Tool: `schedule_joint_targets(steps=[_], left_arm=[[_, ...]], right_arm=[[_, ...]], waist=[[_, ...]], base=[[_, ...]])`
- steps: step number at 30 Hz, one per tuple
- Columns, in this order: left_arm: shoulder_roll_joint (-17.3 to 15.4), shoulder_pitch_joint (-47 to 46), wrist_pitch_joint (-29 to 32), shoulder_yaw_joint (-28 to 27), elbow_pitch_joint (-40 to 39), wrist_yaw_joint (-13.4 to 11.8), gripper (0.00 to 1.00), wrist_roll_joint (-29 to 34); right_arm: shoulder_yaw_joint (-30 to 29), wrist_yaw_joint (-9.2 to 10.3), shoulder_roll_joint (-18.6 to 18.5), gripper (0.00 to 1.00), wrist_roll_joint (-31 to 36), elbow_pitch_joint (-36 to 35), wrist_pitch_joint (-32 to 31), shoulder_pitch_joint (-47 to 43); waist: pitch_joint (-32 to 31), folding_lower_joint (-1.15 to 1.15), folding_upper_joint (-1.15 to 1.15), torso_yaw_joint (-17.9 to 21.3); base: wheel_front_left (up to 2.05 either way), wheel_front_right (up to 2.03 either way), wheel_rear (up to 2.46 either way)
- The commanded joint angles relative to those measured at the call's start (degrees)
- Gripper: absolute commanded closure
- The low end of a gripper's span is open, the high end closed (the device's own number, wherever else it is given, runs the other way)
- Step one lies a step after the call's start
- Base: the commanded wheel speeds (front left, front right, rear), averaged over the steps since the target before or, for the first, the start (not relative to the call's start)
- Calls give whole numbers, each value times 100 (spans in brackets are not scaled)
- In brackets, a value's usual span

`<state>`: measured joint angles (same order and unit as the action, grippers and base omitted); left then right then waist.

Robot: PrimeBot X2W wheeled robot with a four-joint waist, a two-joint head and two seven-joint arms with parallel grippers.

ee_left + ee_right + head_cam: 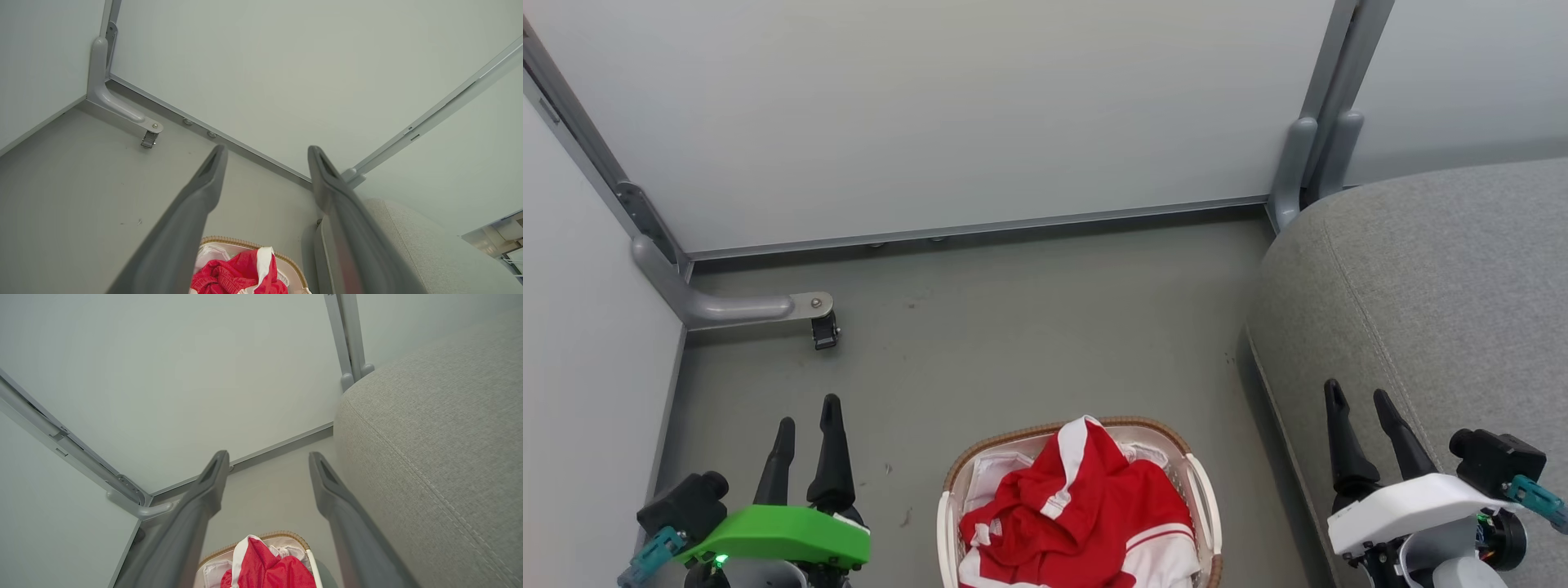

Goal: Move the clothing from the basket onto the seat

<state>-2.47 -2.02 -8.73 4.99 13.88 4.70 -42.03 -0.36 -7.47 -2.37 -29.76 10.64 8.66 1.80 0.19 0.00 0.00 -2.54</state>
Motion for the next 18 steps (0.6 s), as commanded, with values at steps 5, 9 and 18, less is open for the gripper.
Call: schedule_joint_targets(steps=[5,9,18], left_arm=[[-46,-1,-113,99,35,-23,0,471],[-48,12,-166,145,77,-35,0,682],[-51,17,-280,230,203,-52,0,1071]], right_arm=[[34,-2,-43,0,422,-2,119,-45],[48,-2,-45,0,647,3,172,-65],[85,-2,-49,0,1111,60,286,-87]], waist=[[-5,0,0,-27],[-5,0,0,-41],[-6,0,0,-80]], base=[[0,0,0],[0,0,0],[0,0,0]])
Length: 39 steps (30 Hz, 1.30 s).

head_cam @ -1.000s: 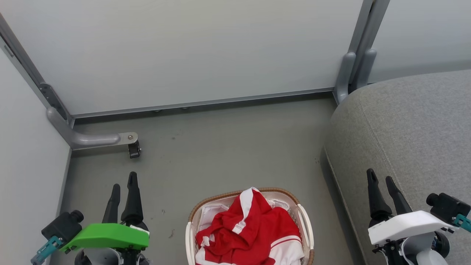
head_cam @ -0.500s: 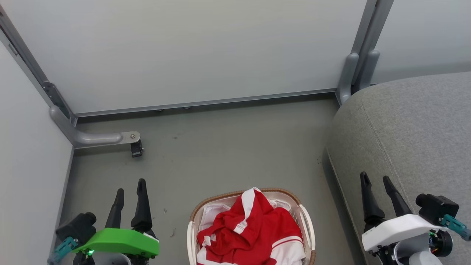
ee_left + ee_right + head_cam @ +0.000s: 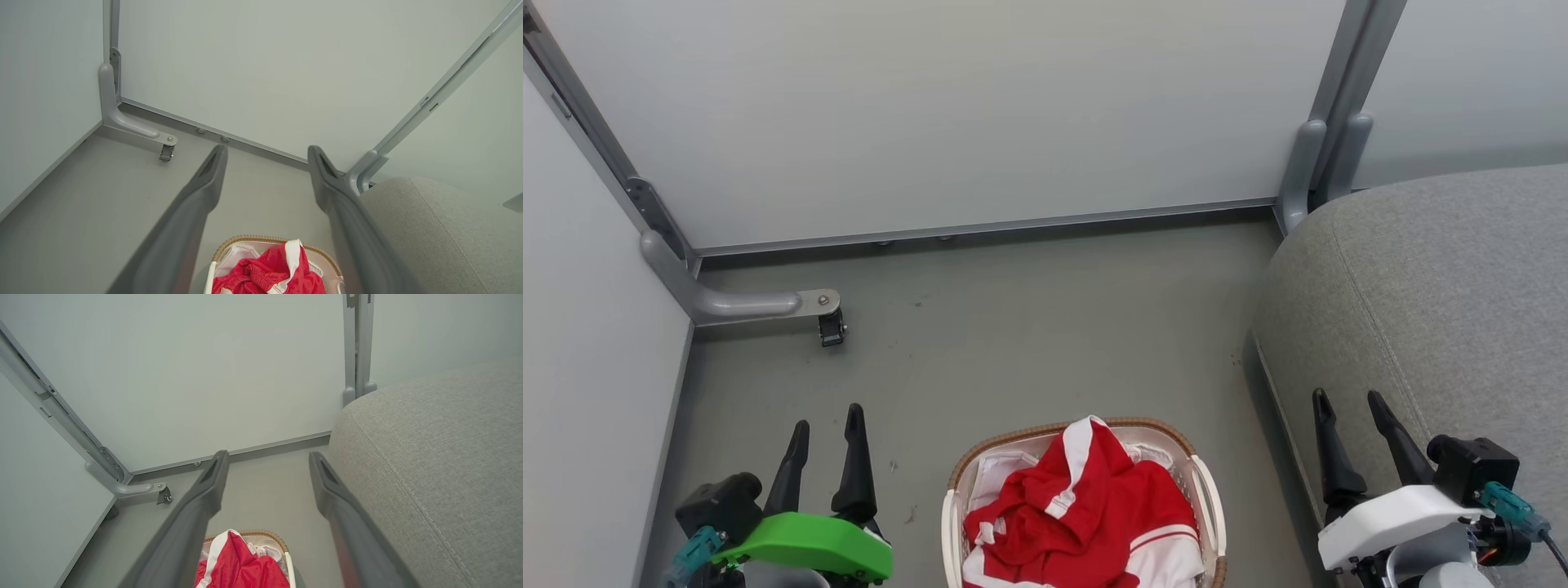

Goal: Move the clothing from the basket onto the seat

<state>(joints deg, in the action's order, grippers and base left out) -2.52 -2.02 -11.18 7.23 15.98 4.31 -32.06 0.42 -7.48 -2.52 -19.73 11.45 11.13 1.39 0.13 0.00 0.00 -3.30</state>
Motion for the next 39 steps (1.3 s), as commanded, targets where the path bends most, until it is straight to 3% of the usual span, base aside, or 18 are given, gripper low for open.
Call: schedule_joint_targets(steps=[1,39], left_arm=[[-46,14,-52,17,4,-14,0,124],[-53,73,-400,265,480,-100,0,1239]], right_arm=[[13,-1,-34,0,159,-19,59,-45],[145,-1,-51,0,1512,77,414,-192]], waist=[[-2,0,0,-10],[-34,0,0,-176]], base=[[0,0,0],[0,0,0]])
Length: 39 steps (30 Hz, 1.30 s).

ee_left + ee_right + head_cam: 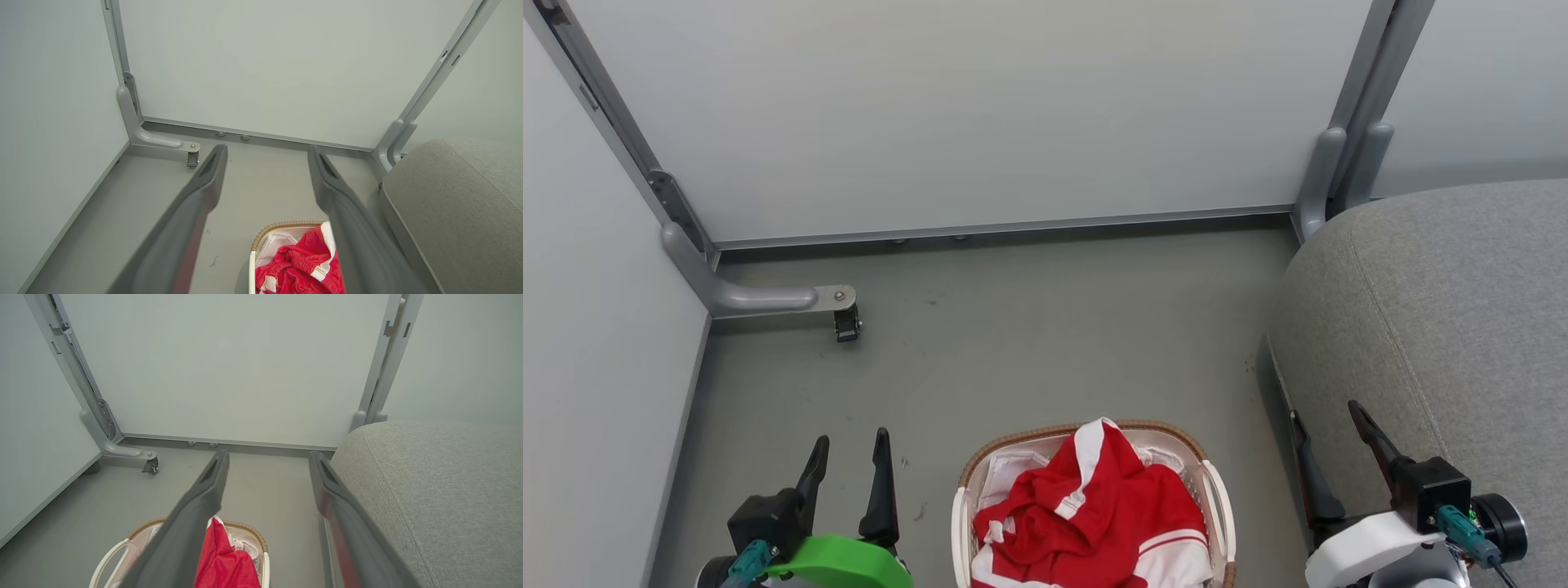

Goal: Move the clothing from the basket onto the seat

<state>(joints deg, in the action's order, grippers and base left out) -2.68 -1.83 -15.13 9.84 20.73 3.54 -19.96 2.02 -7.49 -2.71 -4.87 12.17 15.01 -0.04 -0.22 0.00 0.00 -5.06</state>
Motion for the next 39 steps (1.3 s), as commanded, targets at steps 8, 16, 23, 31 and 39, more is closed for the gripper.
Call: schedule_joint_targets(steps=[8,16,23,31,39], left_arm=[[-38,18,-4,-1,61,-6,0,12],[-38,11,-4,16,63,-14,0,49],[-36,-239,-4,204,65,54,0,193],[-34,-1140,-4,729,263,208,0,448],[-36,-2437,-1,1516,1129,328,0,491]], right_arm=[[-14,0,-32,0,20,15,26,-30],[-32,1,-32,0,15,-15,26,-27],[-88,1,-32,0,49,-114,26,109],[-260,1,-32,0,152,-419,20,556],[-480,1,-31,0,185,-820,19,1312]], waist=[[11,0,0,2],[42,0,0,18],[265,0,0,66],[1098,0,0,226],[2257,0,0,638]], base=[[0,0,0],[0,0,0],[0,0,0],[0,0,0],[0,0,0]])
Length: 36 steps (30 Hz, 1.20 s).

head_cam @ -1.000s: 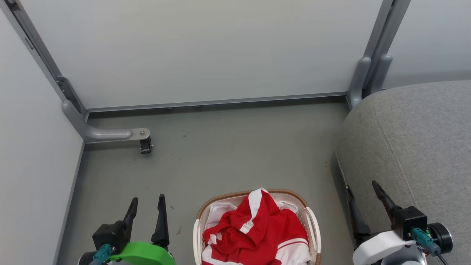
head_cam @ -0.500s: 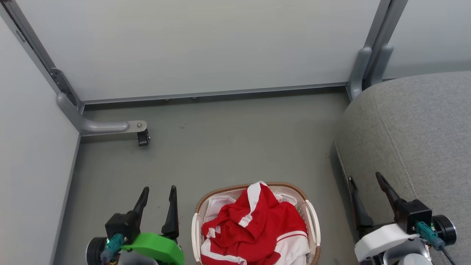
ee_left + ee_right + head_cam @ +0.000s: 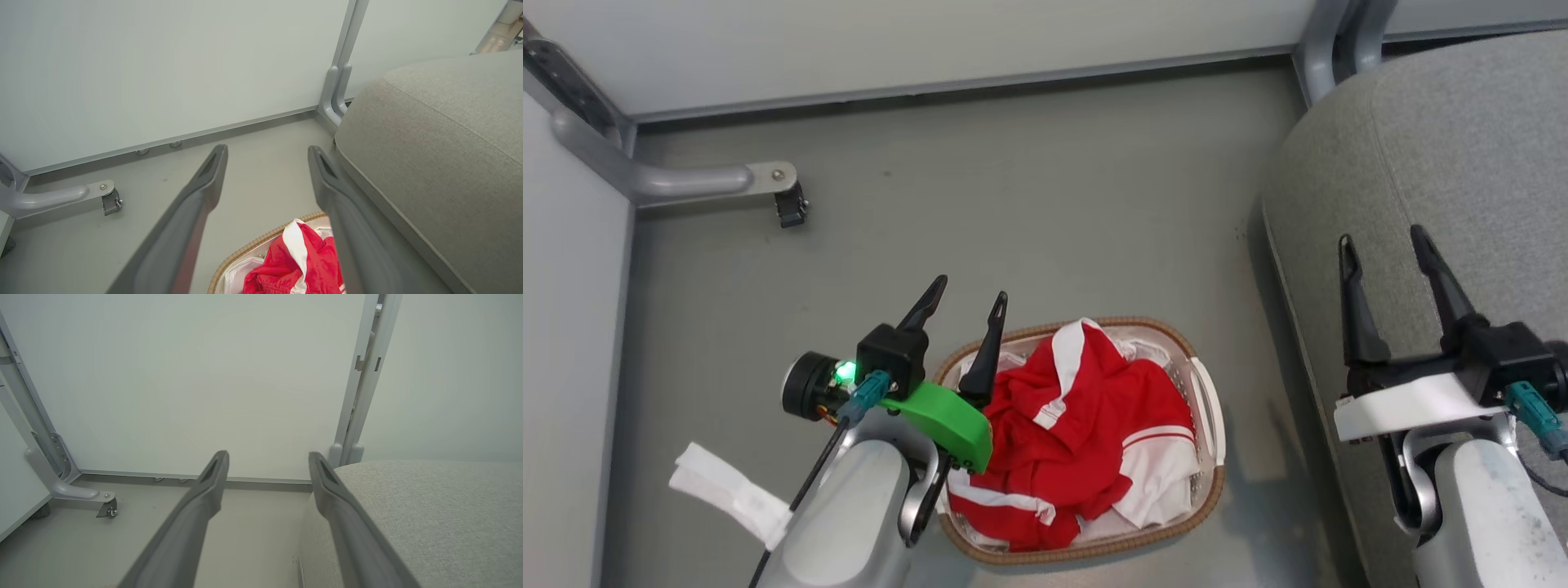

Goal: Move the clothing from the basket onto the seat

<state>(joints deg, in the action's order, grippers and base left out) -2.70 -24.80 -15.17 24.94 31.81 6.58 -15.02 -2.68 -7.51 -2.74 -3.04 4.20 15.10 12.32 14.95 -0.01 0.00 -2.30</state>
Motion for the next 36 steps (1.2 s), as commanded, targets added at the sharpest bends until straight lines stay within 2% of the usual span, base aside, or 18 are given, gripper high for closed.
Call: schedule_joint_targets(steps=[1,16,24,35,36], left_arm=[[-35,-269,3,91,146,33,0,-4],[-40,-1804,150,1358,2418,93,0,-19],[-38,-2272,131,1552,3213,92,0,-62],[-62,-2657,44,1568,3679,71,0,-218],[-60,-2674,41,1562,3700,71,30,-234]], right_arm=[[-38,4,-26,0,-15,-61,10,152],[133,5,-20,0,-452,-803,7,935],[171,5,-20,0,-626,-946,7,1173],[172,5,-20,0,-755,-994,7,1296],[169,5,-20,0,-761,-990,7,1297]], waist=[[853,1,0,407],[2618,1,0,1169],[3150,1,0,1397],[3506,1,0,1529],[3508,1,0,1528]], base=[[0,0,0],[0,0,0],[0,0,0],[0,0,0],[0,0,0]])
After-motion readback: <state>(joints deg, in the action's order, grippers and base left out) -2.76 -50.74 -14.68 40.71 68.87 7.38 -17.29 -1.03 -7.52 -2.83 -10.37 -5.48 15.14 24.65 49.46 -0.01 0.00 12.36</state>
